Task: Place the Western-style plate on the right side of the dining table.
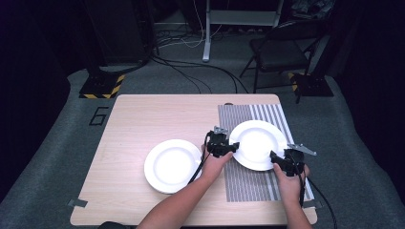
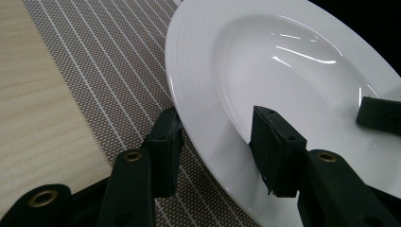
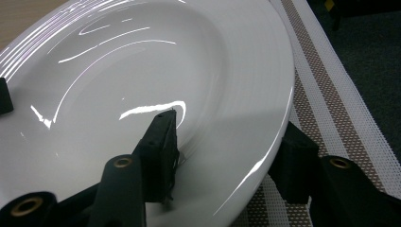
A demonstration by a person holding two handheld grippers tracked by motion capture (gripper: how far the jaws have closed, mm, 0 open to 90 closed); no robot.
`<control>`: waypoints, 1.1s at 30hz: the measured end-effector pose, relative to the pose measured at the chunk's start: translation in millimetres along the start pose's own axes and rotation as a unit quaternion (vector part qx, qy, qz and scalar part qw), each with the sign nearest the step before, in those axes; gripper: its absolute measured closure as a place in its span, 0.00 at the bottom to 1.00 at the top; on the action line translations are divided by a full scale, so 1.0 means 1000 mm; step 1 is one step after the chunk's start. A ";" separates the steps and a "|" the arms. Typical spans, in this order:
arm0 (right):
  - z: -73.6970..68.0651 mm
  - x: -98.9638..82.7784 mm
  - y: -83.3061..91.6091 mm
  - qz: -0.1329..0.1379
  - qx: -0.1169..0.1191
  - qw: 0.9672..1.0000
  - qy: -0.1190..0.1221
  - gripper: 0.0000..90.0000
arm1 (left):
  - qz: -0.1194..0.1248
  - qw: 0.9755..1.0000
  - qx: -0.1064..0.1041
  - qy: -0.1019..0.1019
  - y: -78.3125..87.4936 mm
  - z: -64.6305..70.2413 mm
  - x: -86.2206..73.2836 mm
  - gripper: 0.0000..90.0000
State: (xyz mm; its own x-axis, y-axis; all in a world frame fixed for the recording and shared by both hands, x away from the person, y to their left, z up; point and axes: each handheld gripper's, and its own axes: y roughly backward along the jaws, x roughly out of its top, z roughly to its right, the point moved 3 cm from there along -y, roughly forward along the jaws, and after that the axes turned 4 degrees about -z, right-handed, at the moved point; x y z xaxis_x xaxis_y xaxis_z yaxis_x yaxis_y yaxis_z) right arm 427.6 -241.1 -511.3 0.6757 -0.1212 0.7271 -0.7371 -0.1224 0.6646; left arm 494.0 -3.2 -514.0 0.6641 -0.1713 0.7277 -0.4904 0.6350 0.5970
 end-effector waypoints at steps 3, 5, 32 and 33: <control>0.000 -0.001 -0.002 -0.003 -0.003 1.000 -0.003 0.53 | 0.001 1.000 0.004 -0.001 -0.002 0.001 -0.001 0.61; 0.001 -0.002 -0.004 -0.005 -0.006 1.000 -0.003 0.53 | 0.000 1.000 0.005 -0.002 -0.004 0.001 -0.002 0.60; 0.008 -0.007 -0.014 -0.014 -0.035 0.999 -0.007 0.53 | -0.013 0.999 0.027 -0.009 -0.021 0.004 -0.006 0.59; 0.009 -0.008 -0.015 -0.015 -0.036 0.999 -0.007 0.53 | -0.015 0.999 0.027 -0.010 -0.021 0.003 -0.006 0.59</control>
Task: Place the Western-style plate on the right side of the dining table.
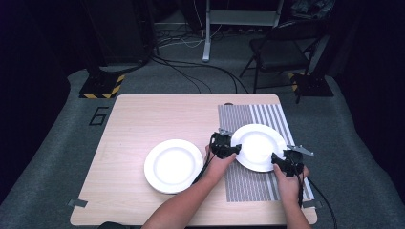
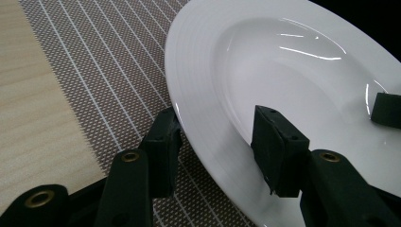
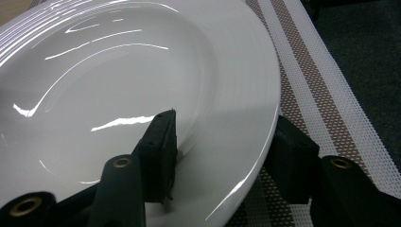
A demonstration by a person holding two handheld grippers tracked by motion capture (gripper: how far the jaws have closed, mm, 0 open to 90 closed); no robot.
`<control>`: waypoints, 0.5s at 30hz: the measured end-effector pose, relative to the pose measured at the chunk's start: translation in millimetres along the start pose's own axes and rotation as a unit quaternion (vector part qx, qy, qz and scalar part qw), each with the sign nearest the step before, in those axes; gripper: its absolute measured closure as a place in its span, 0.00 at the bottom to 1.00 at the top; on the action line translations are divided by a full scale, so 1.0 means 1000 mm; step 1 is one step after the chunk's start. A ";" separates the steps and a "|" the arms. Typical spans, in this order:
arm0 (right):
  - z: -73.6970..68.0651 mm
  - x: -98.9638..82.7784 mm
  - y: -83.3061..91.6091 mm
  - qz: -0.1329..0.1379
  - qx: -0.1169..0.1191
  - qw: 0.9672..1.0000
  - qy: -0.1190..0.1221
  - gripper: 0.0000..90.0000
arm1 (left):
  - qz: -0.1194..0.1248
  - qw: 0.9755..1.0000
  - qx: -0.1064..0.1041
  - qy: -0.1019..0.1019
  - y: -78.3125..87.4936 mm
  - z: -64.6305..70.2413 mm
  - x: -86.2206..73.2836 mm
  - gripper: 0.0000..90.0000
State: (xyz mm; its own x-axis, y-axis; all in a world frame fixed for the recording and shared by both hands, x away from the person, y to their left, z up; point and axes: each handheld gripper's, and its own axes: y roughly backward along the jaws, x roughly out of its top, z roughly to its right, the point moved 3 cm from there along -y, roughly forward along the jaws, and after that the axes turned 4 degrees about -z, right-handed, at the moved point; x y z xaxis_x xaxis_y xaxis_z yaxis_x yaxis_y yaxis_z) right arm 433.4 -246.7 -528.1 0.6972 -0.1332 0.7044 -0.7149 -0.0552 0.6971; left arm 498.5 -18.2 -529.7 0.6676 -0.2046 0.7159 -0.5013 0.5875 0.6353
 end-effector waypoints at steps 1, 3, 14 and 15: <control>0.000 0.000 0.000 0.000 -0.001 1.000 0.001 0.53 | 0.000 1.000 0.001 0.001 0.000 0.000 0.000 0.59; 0.001 0.000 -0.002 -0.001 -0.004 1.000 0.004 0.53 | 0.001 1.000 0.001 0.001 -0.001 0.000 0.000 0.59; 0.002 0.000 -0.002 0.003 -0.009 1.000 0.005 0.52 | 0.002 1.000 0.007 -0.008 -0.005 0.000 0.002 0.59; 0.001 0.000 -0.002 0.003 -0.011 1.000 0.005 0.52 | 0.001 1.000 0.006 -0.007 -0.005 0.001 0.002 0.59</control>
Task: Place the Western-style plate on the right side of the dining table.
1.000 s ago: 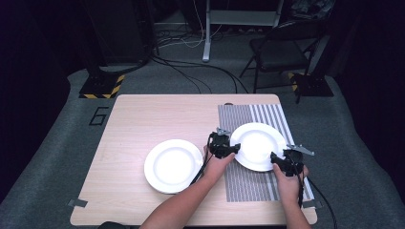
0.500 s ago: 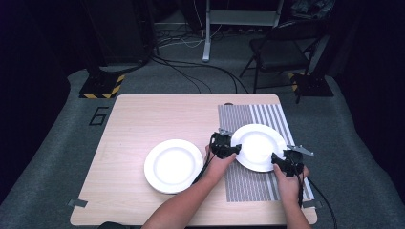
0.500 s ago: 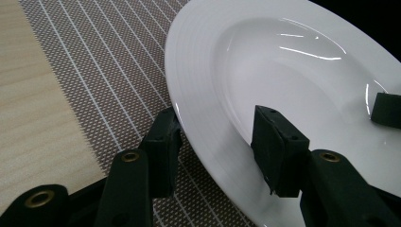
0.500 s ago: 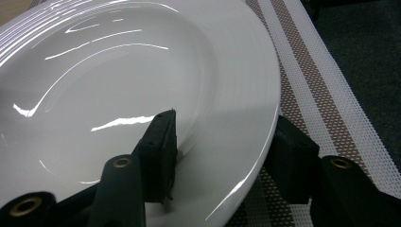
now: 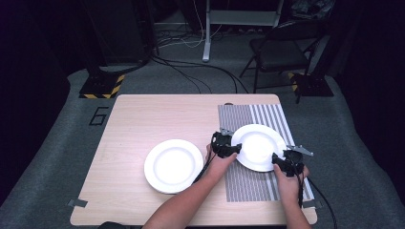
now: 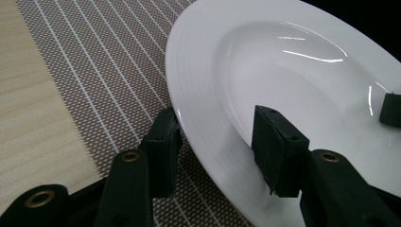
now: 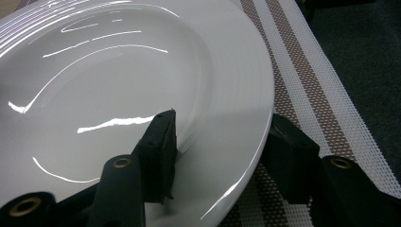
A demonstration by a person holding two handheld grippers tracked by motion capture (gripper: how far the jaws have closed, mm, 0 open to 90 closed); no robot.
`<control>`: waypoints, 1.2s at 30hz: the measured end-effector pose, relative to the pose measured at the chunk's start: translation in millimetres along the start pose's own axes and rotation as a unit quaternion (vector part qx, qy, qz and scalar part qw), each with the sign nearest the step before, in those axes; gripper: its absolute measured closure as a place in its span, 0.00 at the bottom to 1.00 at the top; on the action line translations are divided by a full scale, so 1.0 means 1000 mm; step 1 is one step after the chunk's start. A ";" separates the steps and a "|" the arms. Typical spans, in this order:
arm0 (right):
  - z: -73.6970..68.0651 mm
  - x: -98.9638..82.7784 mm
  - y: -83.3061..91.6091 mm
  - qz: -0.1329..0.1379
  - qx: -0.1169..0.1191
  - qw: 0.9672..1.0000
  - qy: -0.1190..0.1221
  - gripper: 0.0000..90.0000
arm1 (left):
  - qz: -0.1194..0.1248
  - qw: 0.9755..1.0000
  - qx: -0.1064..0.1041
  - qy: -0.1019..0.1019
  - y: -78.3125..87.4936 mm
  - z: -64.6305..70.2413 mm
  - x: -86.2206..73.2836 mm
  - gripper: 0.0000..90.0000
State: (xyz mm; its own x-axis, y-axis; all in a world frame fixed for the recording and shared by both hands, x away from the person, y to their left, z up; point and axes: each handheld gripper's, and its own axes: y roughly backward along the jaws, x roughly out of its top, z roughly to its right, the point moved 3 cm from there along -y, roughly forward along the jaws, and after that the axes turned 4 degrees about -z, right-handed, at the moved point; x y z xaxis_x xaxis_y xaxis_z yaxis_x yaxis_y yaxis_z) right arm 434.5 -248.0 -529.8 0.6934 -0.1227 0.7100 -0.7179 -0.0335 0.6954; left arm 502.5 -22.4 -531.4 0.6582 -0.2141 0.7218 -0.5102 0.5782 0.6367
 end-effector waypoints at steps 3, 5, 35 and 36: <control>-0.001 0.000 0.000 0.000 0.000 1.000 -0.001 0.52 | 0.000 1.000 -0.006 -0.002 -0.001 -0.001 0.000 0.58; -0.001 0.000 0.000 0.000 -0.002 1.000 0.001 0.52 | 0.002 1.000 -0.003 -0.005 -0.001 -0.001 0.000 0.58; 0.003 0.007 0.033 0.035 0.019 0.999 0.013 0.49 | 0.022 1.000 0.002 -0.012 0.052 -0.019 0.015 0.55; 0.002 0.007 0.034 0.034 0.023 0.999 0.015 0.48 | 0.020 1.000 0.002 -0.013 0.054 -0.020 0.015 0.55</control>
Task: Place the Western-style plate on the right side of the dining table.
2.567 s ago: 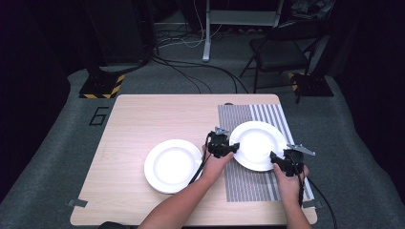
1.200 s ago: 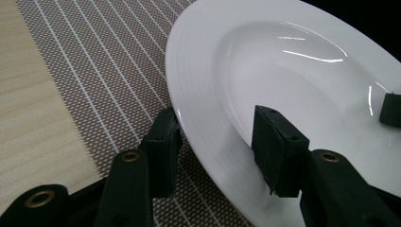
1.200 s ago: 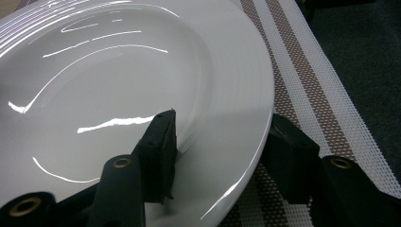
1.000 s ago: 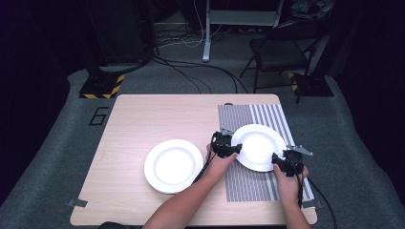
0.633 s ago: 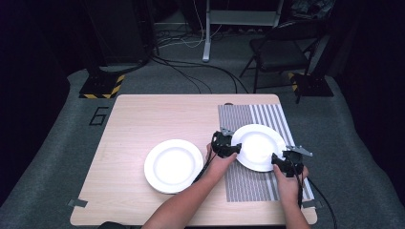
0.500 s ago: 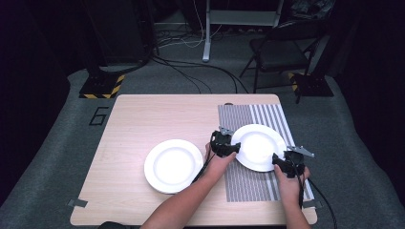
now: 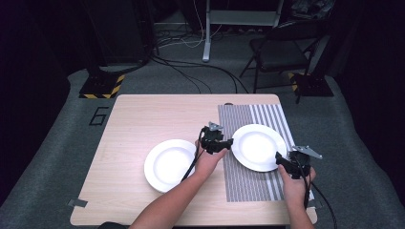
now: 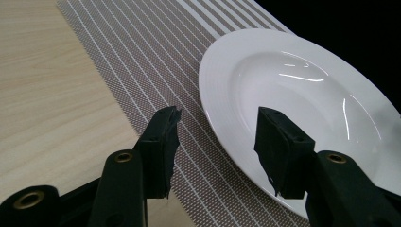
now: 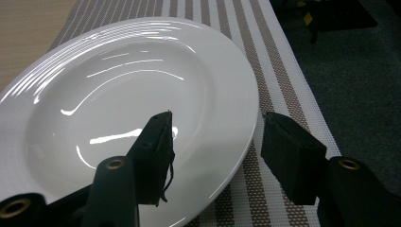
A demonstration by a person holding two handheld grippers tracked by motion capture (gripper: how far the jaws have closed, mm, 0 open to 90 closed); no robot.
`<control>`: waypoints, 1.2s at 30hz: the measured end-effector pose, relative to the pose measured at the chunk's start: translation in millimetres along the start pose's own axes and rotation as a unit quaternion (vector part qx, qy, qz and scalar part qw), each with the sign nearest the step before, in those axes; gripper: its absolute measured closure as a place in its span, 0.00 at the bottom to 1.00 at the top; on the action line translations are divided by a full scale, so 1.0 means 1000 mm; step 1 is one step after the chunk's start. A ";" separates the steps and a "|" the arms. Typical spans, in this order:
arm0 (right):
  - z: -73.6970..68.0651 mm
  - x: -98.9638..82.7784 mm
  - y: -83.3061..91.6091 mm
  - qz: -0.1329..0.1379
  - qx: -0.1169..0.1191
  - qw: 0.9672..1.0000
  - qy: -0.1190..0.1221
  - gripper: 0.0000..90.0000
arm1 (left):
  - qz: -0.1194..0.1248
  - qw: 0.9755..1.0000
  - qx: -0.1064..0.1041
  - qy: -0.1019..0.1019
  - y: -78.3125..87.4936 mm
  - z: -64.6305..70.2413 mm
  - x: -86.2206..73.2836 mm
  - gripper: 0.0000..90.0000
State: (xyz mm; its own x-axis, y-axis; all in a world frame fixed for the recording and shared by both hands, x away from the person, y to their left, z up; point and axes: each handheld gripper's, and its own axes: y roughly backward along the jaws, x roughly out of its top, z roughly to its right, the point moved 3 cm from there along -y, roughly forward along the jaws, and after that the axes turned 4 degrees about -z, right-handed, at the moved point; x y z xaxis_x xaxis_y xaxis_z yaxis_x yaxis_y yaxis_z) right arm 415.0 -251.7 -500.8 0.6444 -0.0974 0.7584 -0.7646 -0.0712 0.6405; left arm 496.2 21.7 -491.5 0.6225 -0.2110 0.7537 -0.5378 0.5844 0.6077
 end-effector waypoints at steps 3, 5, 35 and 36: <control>-0.004 0.001 0.000 0.000 0.004 1.000 0.004 0.48 | 0.003 1.000 -0.001 0.002 0.004 -0.004 0.001 0.55; -0.006 0.001 0.000 0.001 0.006 1.000 0.005 0.48 | 0.004 1.000 0.001 0.005 0.007 -0.005 0.001 0.55; -0.028 0.015 0.016 0.012 0.038 0.999 0.033 0.49 | 0.025 0.999 0.029 0.004 0.083 -0.053 0.001 0.55; -0.029 0.018 0.017 0.014 0.043 0.998 0.031 0.49 | 0.026 0.999 0.032 0.003 0.086 -0.055 0.000 0.55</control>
State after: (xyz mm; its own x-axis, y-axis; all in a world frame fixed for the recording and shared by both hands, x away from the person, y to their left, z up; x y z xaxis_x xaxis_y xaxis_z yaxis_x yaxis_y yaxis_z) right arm 413.6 -225.7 -473.1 0.6194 -0.0386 0.7841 -0.7790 -0.1537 0.6078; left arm 481.1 115.2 -453.0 0.5955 -0.1774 0.7835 -0.6042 0.5438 0.5824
